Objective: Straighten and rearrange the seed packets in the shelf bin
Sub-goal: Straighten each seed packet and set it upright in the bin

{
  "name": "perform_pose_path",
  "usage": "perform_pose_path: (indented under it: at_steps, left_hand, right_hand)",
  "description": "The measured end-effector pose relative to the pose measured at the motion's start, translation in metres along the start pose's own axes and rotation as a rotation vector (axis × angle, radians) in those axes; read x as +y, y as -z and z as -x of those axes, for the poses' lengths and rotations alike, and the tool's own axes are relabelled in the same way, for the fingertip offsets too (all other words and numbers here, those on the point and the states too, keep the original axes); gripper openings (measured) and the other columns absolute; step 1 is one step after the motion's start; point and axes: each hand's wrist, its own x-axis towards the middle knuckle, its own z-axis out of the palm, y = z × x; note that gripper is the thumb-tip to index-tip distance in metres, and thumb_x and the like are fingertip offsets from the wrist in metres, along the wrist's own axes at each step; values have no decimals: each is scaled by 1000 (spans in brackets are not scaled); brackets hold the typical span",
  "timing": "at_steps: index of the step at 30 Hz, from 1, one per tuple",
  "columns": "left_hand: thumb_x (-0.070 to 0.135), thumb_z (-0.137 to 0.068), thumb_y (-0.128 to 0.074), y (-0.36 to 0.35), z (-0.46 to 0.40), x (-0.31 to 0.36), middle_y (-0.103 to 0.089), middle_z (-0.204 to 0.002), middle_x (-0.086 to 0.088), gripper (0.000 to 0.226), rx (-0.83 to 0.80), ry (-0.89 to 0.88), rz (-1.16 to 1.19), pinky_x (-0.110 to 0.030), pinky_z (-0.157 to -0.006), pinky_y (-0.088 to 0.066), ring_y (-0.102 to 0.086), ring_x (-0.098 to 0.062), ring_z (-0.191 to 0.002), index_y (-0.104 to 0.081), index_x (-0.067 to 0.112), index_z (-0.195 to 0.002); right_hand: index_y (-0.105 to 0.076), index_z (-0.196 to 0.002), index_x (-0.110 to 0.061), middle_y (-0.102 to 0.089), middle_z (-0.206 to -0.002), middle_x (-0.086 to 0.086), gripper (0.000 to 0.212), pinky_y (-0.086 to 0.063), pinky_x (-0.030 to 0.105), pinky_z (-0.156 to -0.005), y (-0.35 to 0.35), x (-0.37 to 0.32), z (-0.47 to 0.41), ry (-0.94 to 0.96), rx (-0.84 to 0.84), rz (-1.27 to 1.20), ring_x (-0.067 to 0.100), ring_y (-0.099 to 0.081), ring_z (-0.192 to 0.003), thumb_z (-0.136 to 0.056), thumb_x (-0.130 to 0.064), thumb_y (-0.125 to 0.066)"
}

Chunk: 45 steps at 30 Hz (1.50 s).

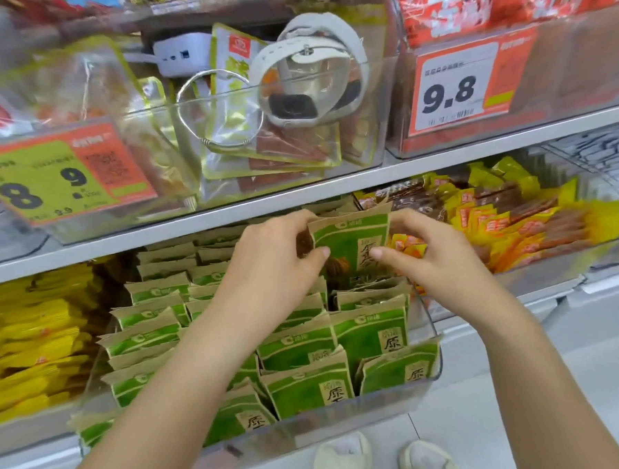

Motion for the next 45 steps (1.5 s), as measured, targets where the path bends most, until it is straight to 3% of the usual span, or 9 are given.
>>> perform_pose_path:
  at_steps: [5, 10, 17, 20, 23, 28, 33, 37, 45]
  left_hand:
    - [26, -89, -70, -15, -18, -10, -68, -92, 9, 13, -22, 8, -69, -31, -87, -53, -62, -10, -90, -70, 26, -102]
    - [29, -92, -66, -30, -33, -10, -68, -87, 9, 3, -40, -52, -255, -33, -74, -54, -64, -14, -88, -66, 28, -89]
    - [22, -97, -57, -38, -50, -10, -63, -91, 0, 8, 75, -100, -465, -33, -65, -37, -62, -26, -90, -65, 20, -99]
    - [15, -97, -54, -46, -49, -8, -65, -90, -4, 11, 105, -76, -507, -34, -62, -36, -64, -29, -86, -60, 16, -106]
    - [23, -100, -50, -47, -48, -11, -61, -85, -1, 13, 122, -61, -445, -34, -62, -43, -64, -28, -83, -56, 13, -106]
    - [45, -100, -46, -36, -36, -11, -67, -80, 7, 26, -48, -60, -303, -28, -64, -45, -60, -12, -76, -61, 26, -109]
    - [67, -93, -36, -19, -23, -3, -74, -89, 3, 52, -177, -25, -130, -32, -85, -51, -64, -9, -87, -68, 31, -114]
    - [45, -92, -59, -17, -15, 4, -73, -90, 11, 22, -110, -85, 59, -28, -81, -53, -65, -2, -86, -71, 31, -106]
    - [24, -89, -71, -17, -6, 19, -74, -101, 17, 21, -65, -167, 441, -32, -94, -54, -67, 3, -96, -72, 27, -109]
  right_hand:
    - [-66, -102, -33, -65, -99, -18, 18, -50, 34, -86, -5, 5, -12, -55, 73, 66, -4, -59, -85, -86, -24, -69]
    - [-67, -83, -36, -69, -91, -16, 16, -51, 38, -91, -3, 7, -14, -81, 60, 64, 1, -64, -92, -83, -22, -72]
    - [-75, -86, -35, -56, -130, -10, 14, -39, 40, -106, 18, 4, -6, -174, -169, 9, 4, -48, -124, -81, -22, -74]
    - [-76, -93, -33, -48, -141, -10, 16, -37, 30, -105, 25, 1, -2, -225, -299, -48, 1, -41, -130, -80, -24, -75]
    - [-76, -93, -36, -47, -143, -8, 18, -35, 35, -110, 25, 0, -2, -235, -329, -59, 2, -40, -132, -78, -25, -76]
    - [-76, -75, -39, -59, -129, -8, 11, -35, 48, -109, 15, 5, -7, -221, -178, -25, 5, -48, -125, -81, -29, -75]
    - [-69, -77, -35, -66, -108, -7, 19, -46, 35, -96, 9, 2, -8, -81, 7, -62, 5, -58, -107, -86, -18, -69]
    - [-68, -84, -27, -70, -83, -12, 18, -47, 16, -70, 15, -9, -4, 37, 102, -256, -1, -63, -80, -91, -10, -63]
    - [-64, -90, -21, -72, -79, -14, 15, -56, 27, -72, 36, -25, 8, 216, 499, -503, 8, -67, -77, -93, -8, -58]
